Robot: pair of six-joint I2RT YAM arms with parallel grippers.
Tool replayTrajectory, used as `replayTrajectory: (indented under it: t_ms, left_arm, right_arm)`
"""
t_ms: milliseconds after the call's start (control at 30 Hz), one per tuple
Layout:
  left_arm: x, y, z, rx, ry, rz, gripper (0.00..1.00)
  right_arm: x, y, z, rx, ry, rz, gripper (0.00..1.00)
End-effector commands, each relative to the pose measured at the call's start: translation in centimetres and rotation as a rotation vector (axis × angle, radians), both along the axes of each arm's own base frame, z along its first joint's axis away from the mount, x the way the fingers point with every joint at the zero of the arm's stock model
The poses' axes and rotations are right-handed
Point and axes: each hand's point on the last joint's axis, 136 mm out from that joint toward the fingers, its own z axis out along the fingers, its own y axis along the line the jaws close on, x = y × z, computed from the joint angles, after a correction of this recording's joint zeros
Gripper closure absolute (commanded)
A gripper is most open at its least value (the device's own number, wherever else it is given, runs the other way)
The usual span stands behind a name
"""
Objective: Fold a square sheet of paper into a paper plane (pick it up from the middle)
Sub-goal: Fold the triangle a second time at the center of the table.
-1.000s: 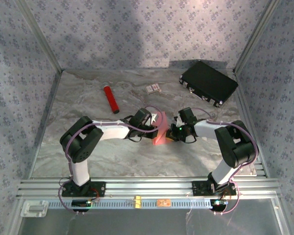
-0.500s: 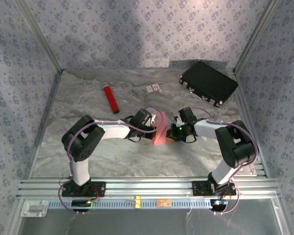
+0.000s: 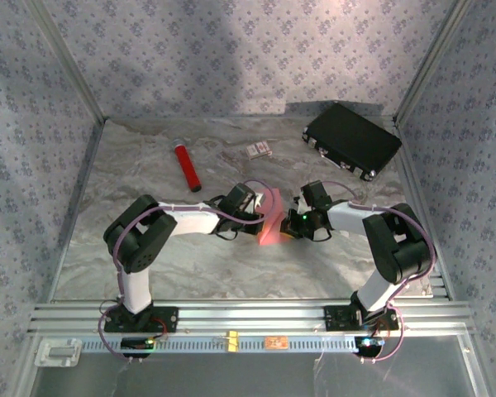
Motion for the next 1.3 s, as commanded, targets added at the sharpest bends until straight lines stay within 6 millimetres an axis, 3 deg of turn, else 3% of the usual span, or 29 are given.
replayTrajectory:
  t_ms: [0,867,1267]
  left_arm:
    - [1.1,0.6,1.6,-0.026,-0.045,0.044,1.00]
    - [1.2,-0.6,1.8,-0.073,-0.012,0.002,0.98]
    - [1.3,-0.4,0.8,-0.040,0.006,0.006,0.98]
  right_arm:
    - [-1.2,-1.6,-1.4,-0.087,0.054,-0.008,0.92]
    - [-1.4,-1.6,-1.5,-0.087,0.056,-0.007,0.92]
    - [-1.5,-1.6,-1.5,-0.087,0.057,-0.003,0.92]
